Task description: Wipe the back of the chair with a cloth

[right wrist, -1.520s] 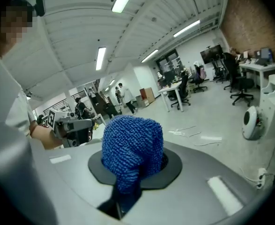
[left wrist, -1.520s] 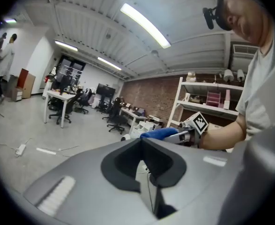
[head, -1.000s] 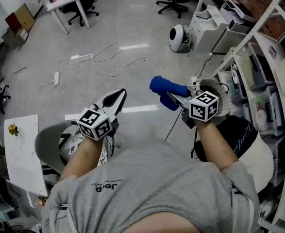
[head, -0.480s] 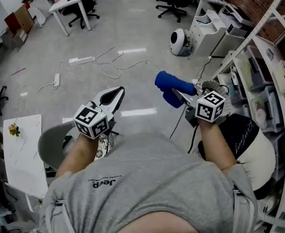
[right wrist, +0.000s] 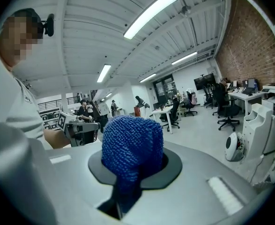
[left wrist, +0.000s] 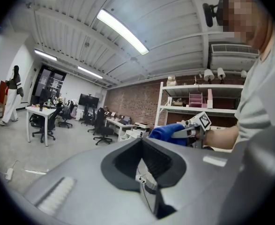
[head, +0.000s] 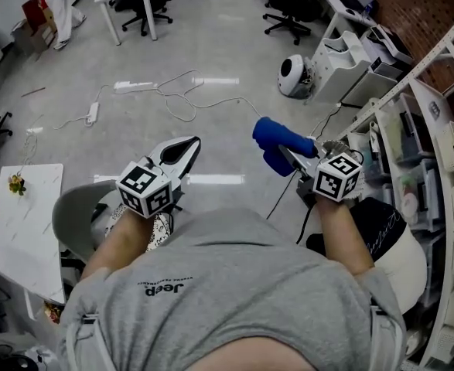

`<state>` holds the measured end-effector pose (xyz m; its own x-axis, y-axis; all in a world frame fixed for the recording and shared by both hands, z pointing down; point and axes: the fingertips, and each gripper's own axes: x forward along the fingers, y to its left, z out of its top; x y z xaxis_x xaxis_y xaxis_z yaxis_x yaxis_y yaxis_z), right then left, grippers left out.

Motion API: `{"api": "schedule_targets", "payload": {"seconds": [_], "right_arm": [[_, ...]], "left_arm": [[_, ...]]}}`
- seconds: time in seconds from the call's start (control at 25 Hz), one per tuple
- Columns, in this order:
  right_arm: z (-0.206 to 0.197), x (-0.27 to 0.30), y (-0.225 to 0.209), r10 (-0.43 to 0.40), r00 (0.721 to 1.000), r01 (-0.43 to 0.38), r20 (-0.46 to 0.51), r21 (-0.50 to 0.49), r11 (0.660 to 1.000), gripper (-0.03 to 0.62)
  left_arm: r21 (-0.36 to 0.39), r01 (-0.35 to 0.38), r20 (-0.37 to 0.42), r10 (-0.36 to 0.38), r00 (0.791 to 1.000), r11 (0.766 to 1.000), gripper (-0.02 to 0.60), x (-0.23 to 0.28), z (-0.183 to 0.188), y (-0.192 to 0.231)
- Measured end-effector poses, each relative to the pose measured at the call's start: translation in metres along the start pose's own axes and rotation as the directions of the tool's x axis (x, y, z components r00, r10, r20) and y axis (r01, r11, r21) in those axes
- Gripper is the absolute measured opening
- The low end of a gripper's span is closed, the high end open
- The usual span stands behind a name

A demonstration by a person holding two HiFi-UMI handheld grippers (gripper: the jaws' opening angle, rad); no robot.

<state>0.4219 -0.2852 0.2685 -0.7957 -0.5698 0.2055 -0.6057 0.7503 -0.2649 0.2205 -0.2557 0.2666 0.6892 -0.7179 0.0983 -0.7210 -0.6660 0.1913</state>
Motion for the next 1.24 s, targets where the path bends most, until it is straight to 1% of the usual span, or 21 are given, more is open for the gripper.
{"api": "schedule_targets", "payload": {"seconds": [0.2, 0.4, 0.56, 0.84, 1.04, 1.24], "right_arm": [[0.004, 0.002, -0.008, -0.002, 1.0, 0.002, -0.005, -0.02, 1.0, 0.058], [0.004, 0.002, -0.015, -0.047, 0.999, 0.046, -0.021, -0.042, 0.998, 0.057], [0.006, 0.0, -0.016, -0.046, 0.999, 0.045, -0.014, -0.049, 0.998, 0.057], [0.006, -0.006, -0.018, -0.06, 0.998, 0.059, -0.007, -0.056, 0.997, 0.057], [0.004, -0.009, -0.014, -0.055, 0.998, 0.055, -0.002, -0.06, 0.997, 0.057], [0.006, -0.01, -0.014, -0.052, 0.999, 0.052, 0.0, -0.057, 0.997, 0.057]], "left_arm": [[-0.003, -0.021, 0.009, 0.021, 1.0, 1.0, 0.058, 0.005, 0.005, 0.0], [0.004, -0.015, 0.005, 0.015, 1.0, 1.0, 0.058, 0.006, 0.005, 0.001], [-0.006, -0.036, 0.013, 0.036, 0.999, 0.999, 0.058, 0.005, 0.011, 0.002], [-0.007, -0.032, 0.018, 0.032, 0.999, 0.999, 0.058, 0.005, 0.012, -0.001], [0.001, -0.016, 0.024, 0.016, 1.0, 1.0, 0.058, 0.003, 0.005, -0.003], [-0.005, -0.015, 0.023, 0.015, 1.0, 1.0, 0.058, 0.003, 0.007, -0.004]]}}
